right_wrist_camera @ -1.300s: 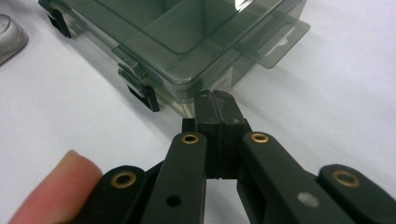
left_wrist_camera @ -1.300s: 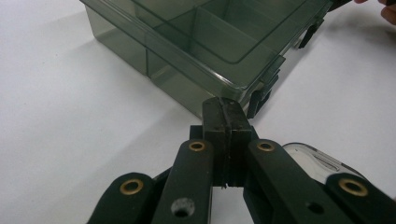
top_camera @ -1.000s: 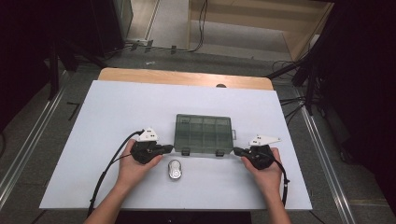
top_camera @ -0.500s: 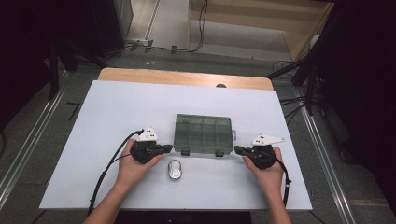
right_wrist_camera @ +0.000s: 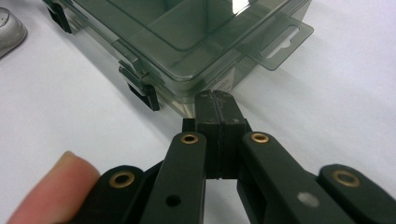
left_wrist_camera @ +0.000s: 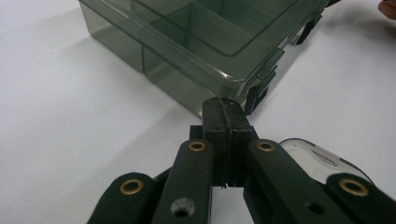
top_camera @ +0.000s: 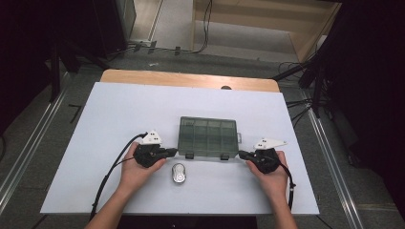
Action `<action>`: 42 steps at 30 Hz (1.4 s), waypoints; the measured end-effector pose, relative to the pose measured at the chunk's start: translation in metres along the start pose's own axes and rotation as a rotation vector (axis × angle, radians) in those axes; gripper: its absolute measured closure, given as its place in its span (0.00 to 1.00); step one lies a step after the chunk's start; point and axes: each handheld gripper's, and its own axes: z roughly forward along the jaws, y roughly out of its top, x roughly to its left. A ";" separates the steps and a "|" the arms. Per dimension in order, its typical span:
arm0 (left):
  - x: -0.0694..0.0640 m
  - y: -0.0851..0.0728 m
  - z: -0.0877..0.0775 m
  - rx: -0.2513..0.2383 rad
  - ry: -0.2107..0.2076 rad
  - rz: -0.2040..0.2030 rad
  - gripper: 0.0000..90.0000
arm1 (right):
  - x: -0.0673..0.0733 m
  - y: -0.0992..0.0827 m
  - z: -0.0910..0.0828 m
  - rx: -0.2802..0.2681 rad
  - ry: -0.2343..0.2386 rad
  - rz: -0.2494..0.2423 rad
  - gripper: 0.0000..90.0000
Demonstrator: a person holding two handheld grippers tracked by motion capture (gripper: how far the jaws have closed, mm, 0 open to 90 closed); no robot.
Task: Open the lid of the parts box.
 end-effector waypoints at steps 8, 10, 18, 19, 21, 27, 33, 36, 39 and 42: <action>0.000 0.000 0.000 -0.008 -0.003 -0.001 0.99 | -0.002 -0.001 -0.001 -0.021 0.029 0.022 0.98; 0.000 0.000 0.000 -0.013 0.002 0.002 0.99 | -0.003 -0.001 -0.001 -0.034 0.041 0.030 0.98; 0.000 0.003 -0.005 -0.067 -0.014 -0.013 0.99 | -0.004 0.000 -0.008 -0.105 0.060 0.049 0.98; 0.000 0.003 -0.005 -0.067 -0.014 -0.013 0.99 | -0.004 0.000 -0.007 -0.115 0.065 0.054 0.98; 0.000 0.004 -0.006 -0.087 -0.020 -0.016 0.99 | -0.004 0.000 -0.007 -0.125 0.067 0.053 0.98; -0.004 0.013 -0.012 -0.170 -0.024 -0.017 0.99 | 0.000 0.002 -0.012 -0.204 0.060 0.072 0.98; -0.003 0.020 -0.012 -0.199 -0.045 -0.031 0.99 | 0.002 0.006 -0.014 -0.261 0.063 0.093 0.97; -0.001 0.022 -0.014 -0.225 -0.049 -0.051 0.99 | 0.000 0.008 -0.017 -0.285 0.051 0.106 0.97; 0.000 0.027 -0.014 -0.238 -0.045 -0.053 0.99 | 0.000 0.010 -0.018 -0.309 0.035 0.123 0.97; 0.002 0.034 -0.015 -0.254 -0.033 -0.049 0.99 | -0.001 0.015 -0.019 -0.320 0.004 0.113 0.97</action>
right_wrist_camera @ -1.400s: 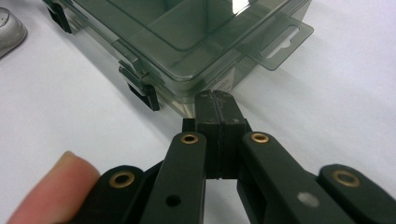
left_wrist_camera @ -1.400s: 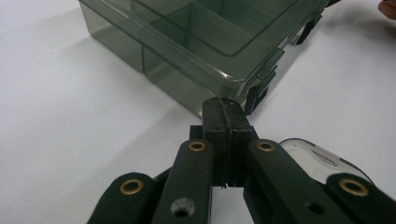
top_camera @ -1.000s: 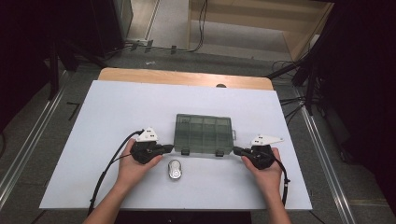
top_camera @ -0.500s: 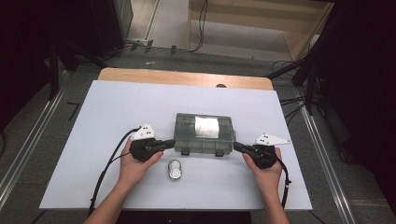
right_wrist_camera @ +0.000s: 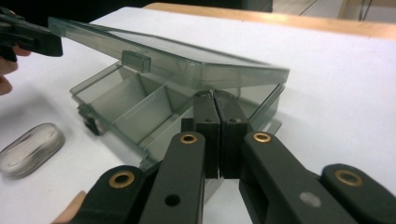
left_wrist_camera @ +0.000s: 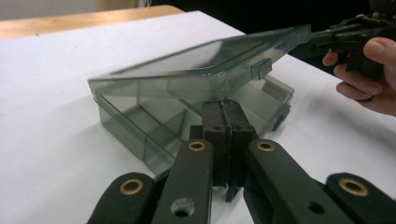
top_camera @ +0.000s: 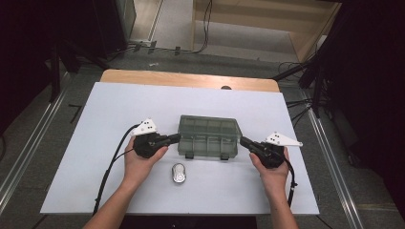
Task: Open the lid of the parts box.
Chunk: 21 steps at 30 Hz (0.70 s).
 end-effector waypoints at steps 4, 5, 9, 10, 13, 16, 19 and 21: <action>0.003 0.008 0.004 0.000 0.009 0.010 0.99 | -0.001 0.007 0.003 -0.012 -0.016 -0.010 0.97; 0.003 0.010 0.005 -0.003 0.009 0.011 0.99 | -0.002 0.010 0.003 -0.015 -0.018 -0.013 0.97; 0.007 0.018 0.008 -0.025 0.017 0.002 0.99 | -0.005 0.020 0.005 -0.033 -0.031 -0.014 0.96; 0.008 0.020 0.009 -0.031 0.019 0.004 0.99 | -0.005 0.022 0.006 -0.038 -0.033 -0.015 0.96; 0.010 0.023 0.010 -0.046 0.029 0.000 0.99 | -0.006 0.027 0.007 -0.056 -0.029 -0.019 0.96; 0.014 0.029 0.012 -0.066 0.042 -0.006 0.99 | -0.007 0.036 0.011 -0.072 -0.039 -0.027 0.95; 0.015 0.032 0.013 -0.076 0.052 -0.009 0.99 | -0.009 0.039 0.013 -0.080 -0.045 -0.026 0.94; 0.017 0.034 0.014 -0.086 0.059 -0.010 0.99 | -0.009 0.043 0.014 -0.081 -0.049 -0.031 0.92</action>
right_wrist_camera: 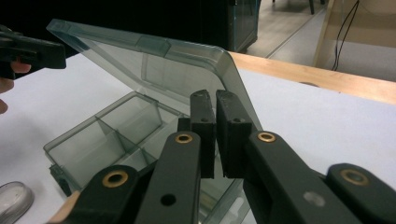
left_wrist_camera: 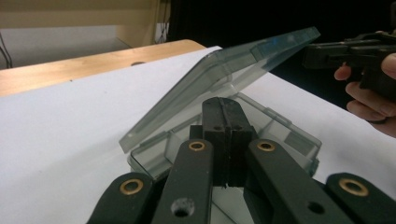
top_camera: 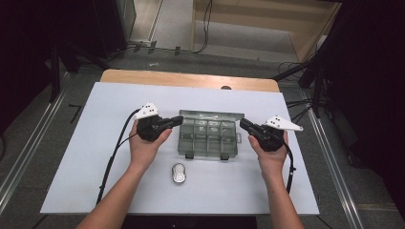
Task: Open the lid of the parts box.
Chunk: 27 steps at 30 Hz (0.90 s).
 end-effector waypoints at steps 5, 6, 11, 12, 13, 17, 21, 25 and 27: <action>0.003 0.004 0.004 -0.040 0.015 0.014 0.99 | 0.001 0.007 -0.006 -0.023 0.025 0.008 0.79; 0.003 0.004 0.004 -0.040 0.015 0.014 0.99 | 0.001 0.007 -0.006 -0.023 0.025 0.008 0.79; 0.006 0.008 0.009 -0.052 0.018 0.008 0.99 | 0.008 0.017 -0.011 -0.027 0.027 -0.050 0.45; 0.006 0.008 0.009 -0.052 0.018 0.008 0.99 | 0.008 0.017 -0.011 -0.027 0.027 -0.050 0.45; 0.006 0.010 0.010 -0.054 0.020 0.008 0.99 | 0.006 0.020 -0.010 -0.036 -0.036 -0.019 0.21; 0.008 0.013 0.011 -0.058 0.022 0.005 0.99 | -0.001 0.021 -0.005 -0.035 -0.087 0.050 0.00; 0.012 0.016 0.012 -0.057 0.028 -0.003 0.99 | -0.010 0.017 0.005 -0.040 -0.035 0.063 0.00; 0.016 0.018 0.013 -0.061 0.031 -0.013 0.99 | -0.009 0.016 0.014 -0.059 -0.080 0.022 0.00; 0.017 0.019 0.014 -0.062 0.034 -0.019 0.99 | -0.009 0.016 0.018 -0.072 -0.097 0.036 0.05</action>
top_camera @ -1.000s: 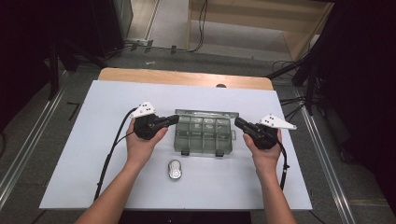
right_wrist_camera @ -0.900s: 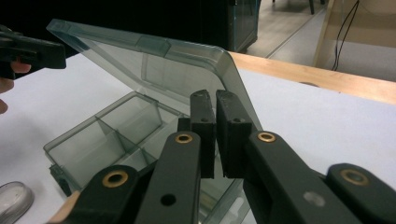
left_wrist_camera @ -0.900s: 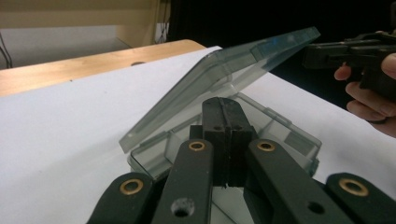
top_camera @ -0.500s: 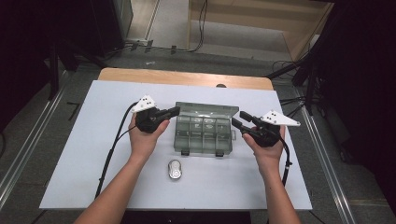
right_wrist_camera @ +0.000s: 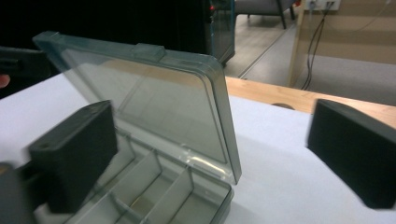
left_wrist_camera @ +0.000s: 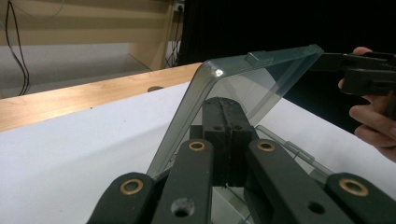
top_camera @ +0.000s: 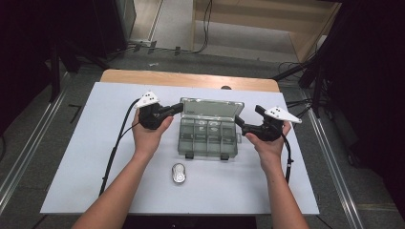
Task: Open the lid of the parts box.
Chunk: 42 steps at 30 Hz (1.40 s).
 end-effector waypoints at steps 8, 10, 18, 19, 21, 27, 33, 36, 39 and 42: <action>0.003 0.002 0.004 -0.006 0.009 -0.008 0.99 | -0.005 -0.003 0.011 -0.024 -0.010 0.037 0.60; 0.004 0.003 0.005 -0.013 0.010 -0.008 0.99 | -0.004 -0.002 0.012 -0.035 -0.016 0.035 0.67; 0.005 0.004 0.006 -0.022 0.018 -0.019 0.99 | 0.001 0.003 0.018 -0.045 -0.059 0.040 0.78; 0.005 0.004 0.006 -0.025 0.018 -0.018 0.99 | 0.002 0.005 0.018 -0.054 -0.068 0.046 0.82; 0.006 0.004 0.005 -0.023 0.016 -0.014 0.99 | 0.003 0.005 0.019 -0.060 -0.075 0.045 0.84; 0.004 -0.001 -0.008 -0.016 0.015 0.010 0.88 | 0.005 0.007 0.021 -0.066 -0.117 0.065 0.90; 0.014 -0.010 -0.001 0.030 0.086 0.009 0.75 | 0.005 0.008 0.023 -0.068 -0.121 0.080 0.90; 0.022 -0.016 0.015 0.089 0.101 -0.006 0.72 | 0.004 0.008 0.025 -0.067 -0.126 0.099 0.90; 0.024 -0.020 0.025 0.111 0.109 0.006 0.72 | 0.003 0.008 0.027 -0.068 -0.129 0.101 0.90; 0.025 -0.022 0.033 0.129 0.119 0.016 0.73 | 0.001 0.008 0.029 -0.067 -0.125 0.113 0.90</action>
